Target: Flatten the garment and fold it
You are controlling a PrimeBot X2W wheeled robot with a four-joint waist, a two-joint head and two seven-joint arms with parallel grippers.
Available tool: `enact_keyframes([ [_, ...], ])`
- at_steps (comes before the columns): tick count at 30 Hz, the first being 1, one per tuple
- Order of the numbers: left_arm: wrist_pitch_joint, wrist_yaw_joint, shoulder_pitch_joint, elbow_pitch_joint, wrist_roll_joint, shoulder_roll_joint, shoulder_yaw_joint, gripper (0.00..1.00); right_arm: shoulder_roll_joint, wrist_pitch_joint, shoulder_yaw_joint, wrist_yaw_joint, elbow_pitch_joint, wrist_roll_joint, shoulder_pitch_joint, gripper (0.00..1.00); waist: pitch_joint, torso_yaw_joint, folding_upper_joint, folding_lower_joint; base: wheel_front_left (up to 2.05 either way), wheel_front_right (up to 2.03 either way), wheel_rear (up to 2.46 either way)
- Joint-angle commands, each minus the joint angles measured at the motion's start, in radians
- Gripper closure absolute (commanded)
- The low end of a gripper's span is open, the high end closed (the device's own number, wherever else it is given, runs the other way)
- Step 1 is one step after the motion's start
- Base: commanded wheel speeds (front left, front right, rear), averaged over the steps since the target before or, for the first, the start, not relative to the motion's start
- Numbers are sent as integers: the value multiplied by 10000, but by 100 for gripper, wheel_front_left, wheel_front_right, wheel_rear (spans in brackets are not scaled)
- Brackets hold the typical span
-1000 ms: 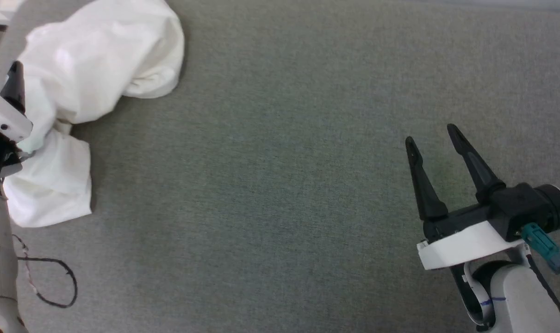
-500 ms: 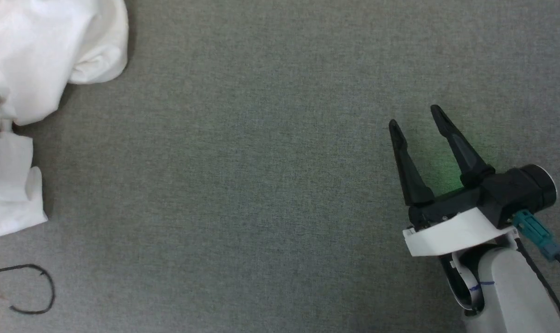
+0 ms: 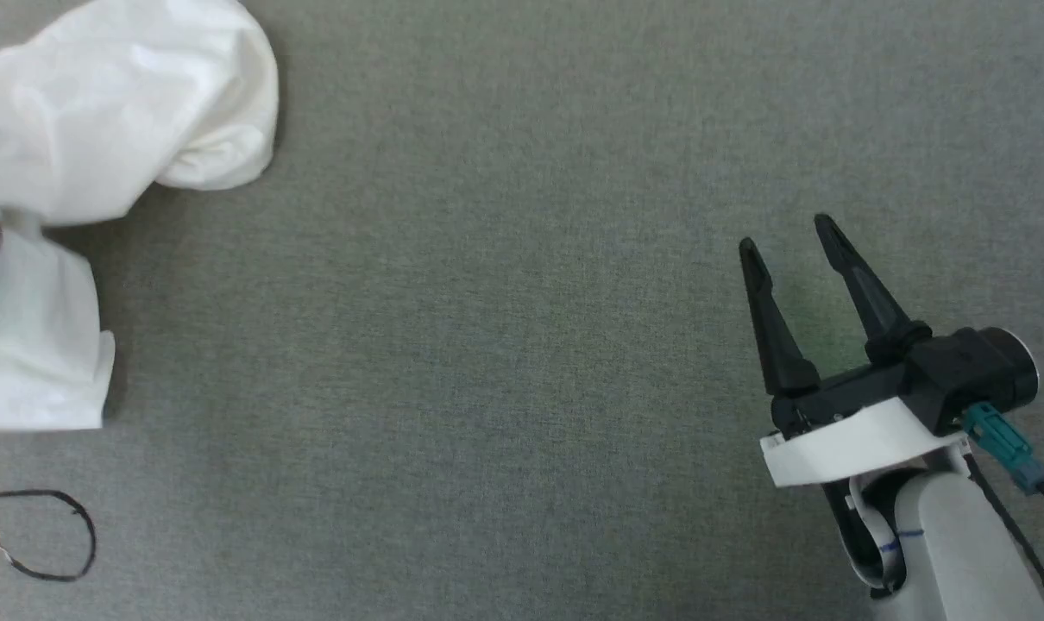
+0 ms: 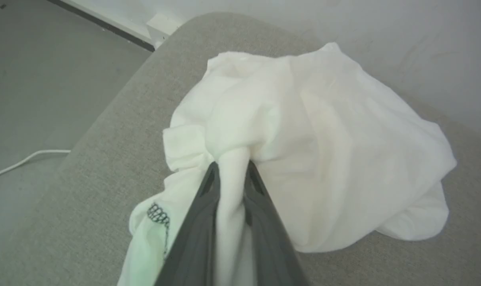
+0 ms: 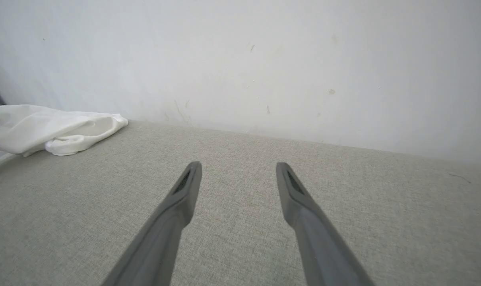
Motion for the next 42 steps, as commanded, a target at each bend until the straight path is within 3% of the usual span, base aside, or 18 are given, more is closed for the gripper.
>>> enact_keyframes([
  [1, -815, 57, 17, -415, 369, 135, -152, 100, 28, -90, -71, -9, 44, 32, 209, 0, -966, 155, 0, 0, 0, 0, 0],
  [9, -3723, -80, -100, -1610, 1283, 114, -741, 100, 56, -196, -499, -9, -123, 246, 919, 0, -2522, 274, 0, 0, 0, 0, 0],
  [20, -5710, -319, -498, -3561, 1922, -224, -1662, 100, 59, 1, -1090, -9, -782, 489, 1917, 0, -3559, -152, 0, 0, 0, 0, 0],
  [26, -5701, -366, -309, -4990, 1811, -923, -2235, 100, 59, 204, -1281, -9, -1108, 585, 2336, 0, -4011, -817, 0, 0, 0, 0, 0],
  [37, -4363, -251, 1137, -8628, 1459, -2429, -3839, 100, 60, 511, -1693, -9, -1580, 668, 2842, 0, -4245, -1971, 0, 0, 0, 0, 0],
  [42, -3874, 185, 2700, -9753, 1199, -2791, -4229, 100, 60, 547, -1865, -9, -1719, 711, 2996, 0, -4074, -2187, 0, 0, 0, 0, 0],
])
